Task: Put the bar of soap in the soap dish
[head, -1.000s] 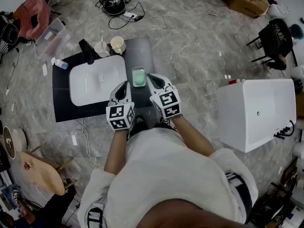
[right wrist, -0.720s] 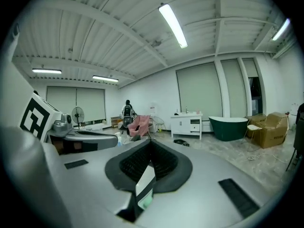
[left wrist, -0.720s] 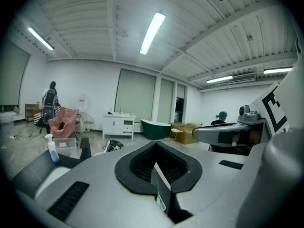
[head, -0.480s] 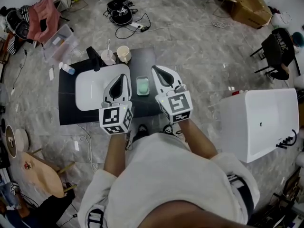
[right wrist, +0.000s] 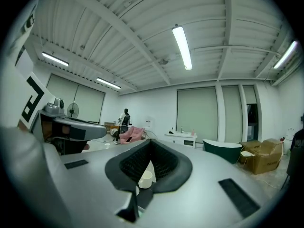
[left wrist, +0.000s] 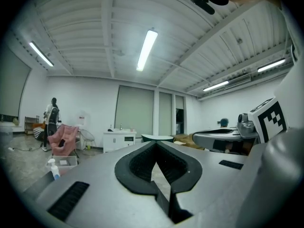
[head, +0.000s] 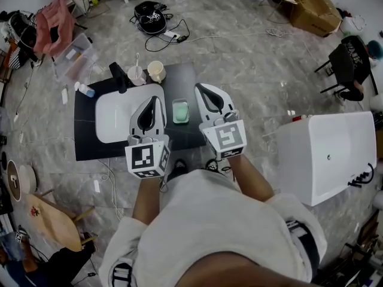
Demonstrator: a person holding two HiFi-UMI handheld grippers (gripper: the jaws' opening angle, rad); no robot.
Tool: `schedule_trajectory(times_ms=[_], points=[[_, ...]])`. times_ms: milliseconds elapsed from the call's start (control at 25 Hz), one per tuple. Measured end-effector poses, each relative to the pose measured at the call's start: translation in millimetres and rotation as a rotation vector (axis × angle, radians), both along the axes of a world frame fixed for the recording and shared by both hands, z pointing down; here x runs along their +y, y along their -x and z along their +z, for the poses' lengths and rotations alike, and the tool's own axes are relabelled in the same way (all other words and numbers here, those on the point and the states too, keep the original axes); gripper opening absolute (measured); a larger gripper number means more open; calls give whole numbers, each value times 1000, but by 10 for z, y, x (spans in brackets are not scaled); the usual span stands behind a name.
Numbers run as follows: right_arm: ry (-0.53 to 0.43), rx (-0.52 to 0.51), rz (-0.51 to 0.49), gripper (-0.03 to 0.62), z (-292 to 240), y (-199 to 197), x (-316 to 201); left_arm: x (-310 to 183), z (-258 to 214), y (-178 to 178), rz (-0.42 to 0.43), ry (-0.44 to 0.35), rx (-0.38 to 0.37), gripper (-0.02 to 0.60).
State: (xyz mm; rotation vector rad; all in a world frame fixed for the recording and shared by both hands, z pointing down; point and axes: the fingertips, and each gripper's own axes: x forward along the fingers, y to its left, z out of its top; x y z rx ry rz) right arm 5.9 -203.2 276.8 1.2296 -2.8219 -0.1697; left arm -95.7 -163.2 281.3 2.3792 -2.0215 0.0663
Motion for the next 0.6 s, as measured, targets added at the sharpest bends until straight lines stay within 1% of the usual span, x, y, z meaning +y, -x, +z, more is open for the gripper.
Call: schedule_trajectory(times_ms=[200, 360, 600], points=[[-13, 3, -3, 0, 3, 15, 16, 2, 29, 21, 2, 4, -1, 17], [-53, 11, -19, 0, -57, 51, 54, 26, 30, 25, 7, 1, -2, 17], [-10, 3, -8, 0, 19, 48, 81, 54, 89, 49, 9, 15, 4, 17]])
